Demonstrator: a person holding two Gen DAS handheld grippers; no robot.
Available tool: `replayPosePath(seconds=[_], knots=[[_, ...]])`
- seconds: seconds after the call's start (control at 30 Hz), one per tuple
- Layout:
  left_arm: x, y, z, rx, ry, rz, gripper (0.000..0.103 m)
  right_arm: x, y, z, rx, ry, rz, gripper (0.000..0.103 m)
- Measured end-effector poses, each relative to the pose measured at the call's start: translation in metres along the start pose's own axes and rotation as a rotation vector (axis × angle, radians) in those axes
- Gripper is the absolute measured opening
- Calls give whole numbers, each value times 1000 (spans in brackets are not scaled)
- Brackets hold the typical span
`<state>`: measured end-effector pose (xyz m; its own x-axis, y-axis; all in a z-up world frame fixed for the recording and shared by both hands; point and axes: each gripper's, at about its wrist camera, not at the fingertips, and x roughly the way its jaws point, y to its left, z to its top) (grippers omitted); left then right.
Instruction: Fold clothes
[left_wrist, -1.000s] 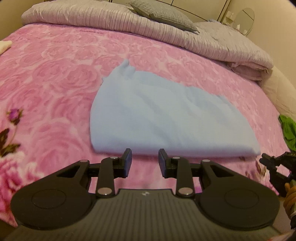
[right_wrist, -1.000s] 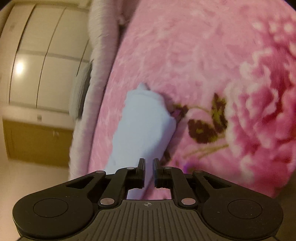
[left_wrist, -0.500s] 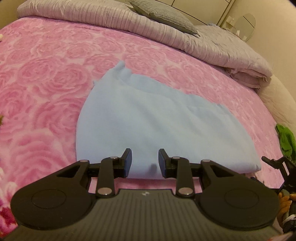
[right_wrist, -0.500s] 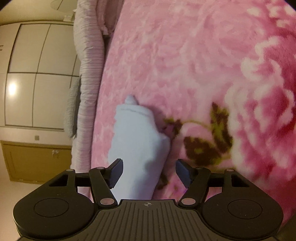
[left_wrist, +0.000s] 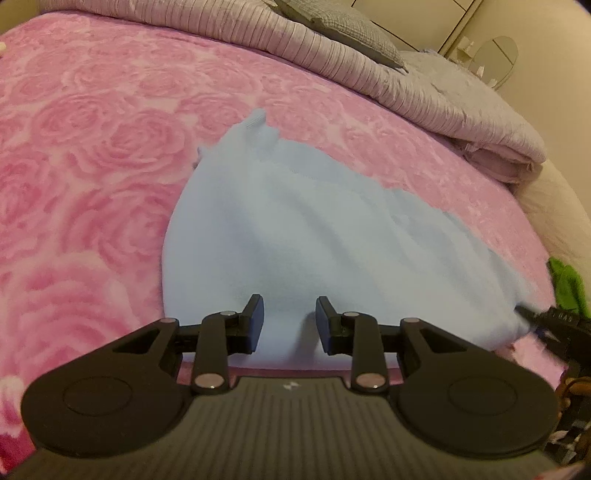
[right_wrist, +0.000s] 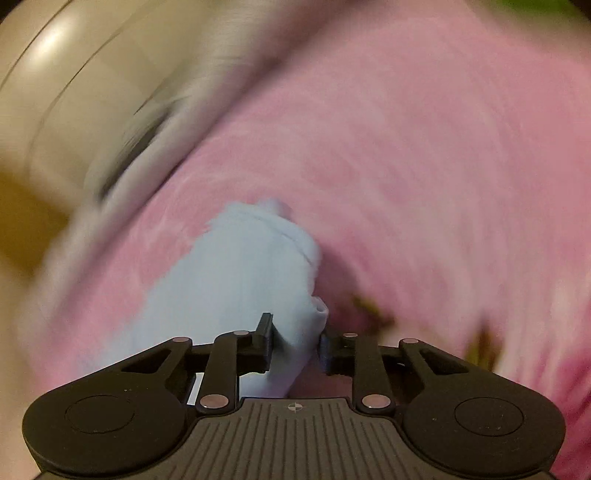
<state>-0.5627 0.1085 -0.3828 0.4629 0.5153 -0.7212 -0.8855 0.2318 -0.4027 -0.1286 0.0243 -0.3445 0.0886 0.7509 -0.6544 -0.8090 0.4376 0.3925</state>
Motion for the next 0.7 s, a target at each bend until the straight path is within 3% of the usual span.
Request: replayPosePath(seconds=[0.07,0.17,0.27,0.37,0.47,0.53,0.6,0.7], knots=[[-7,5,-1,-27,-8,-21,25,-19,49,-6,-272,-118,-20,21],[-16,16,-2,-90,-13,-67,23,-38,118,-32,-638,-237,42,21],[-24,28,-6,-170,-13,-112,23,-40,170,-89,-973,-247,139,21],[-31,39,-9,-224,-8,-142,23,-24,193,-150,-1190,-158,184,24],[-36,46,-10,-259,-7,-162,23,-9,200,-186,-1302,-61,203,45],[-38,49,-10,-281,-9,-182,23,-9,201,-189,-1324,-68,207,47],[-39,48,-8,-299,-12,-210,23,-12,196,-170,-1241,-5,279,51],[-37,44,-1,-324,-12,-273,27,-20,181,-120,-996,101,401,55]])
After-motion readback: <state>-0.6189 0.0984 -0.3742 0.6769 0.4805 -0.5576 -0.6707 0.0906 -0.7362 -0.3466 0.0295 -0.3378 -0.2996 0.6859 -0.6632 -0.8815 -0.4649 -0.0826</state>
